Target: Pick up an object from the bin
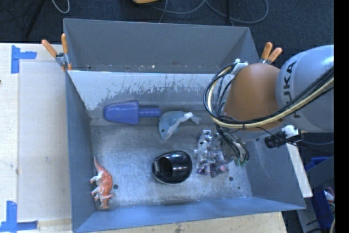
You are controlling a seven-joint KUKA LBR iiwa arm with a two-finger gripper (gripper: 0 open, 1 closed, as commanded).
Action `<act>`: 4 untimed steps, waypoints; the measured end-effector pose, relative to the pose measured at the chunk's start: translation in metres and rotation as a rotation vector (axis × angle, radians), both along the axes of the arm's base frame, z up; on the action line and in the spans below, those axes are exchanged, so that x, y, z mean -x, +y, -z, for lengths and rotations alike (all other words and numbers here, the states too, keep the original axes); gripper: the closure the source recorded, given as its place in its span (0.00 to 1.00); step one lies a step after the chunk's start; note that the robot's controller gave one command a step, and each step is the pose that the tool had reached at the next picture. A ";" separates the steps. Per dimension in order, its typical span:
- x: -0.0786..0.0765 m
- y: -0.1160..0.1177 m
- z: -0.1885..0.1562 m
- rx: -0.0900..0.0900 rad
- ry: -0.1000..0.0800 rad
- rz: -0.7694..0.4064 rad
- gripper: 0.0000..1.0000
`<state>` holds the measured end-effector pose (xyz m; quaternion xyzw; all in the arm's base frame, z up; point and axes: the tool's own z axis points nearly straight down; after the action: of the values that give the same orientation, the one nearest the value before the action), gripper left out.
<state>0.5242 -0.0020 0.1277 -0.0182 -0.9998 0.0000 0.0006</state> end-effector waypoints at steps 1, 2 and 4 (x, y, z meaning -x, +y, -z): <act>0.000 0.000 0.000 0.000 0.000 0.000 1.00; 0.000 -0.012 -0.003 0.000 -0.001 0.000 1.00; -0.001 -0.005 0.001 -0.001 0.000 -0.071 1.00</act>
Offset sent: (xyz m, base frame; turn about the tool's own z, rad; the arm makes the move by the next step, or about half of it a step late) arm 0.0002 -0.0198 0.0053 0.0016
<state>0.5254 -0.0071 0.1263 0.0175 -0.9998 -0.0003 0.0006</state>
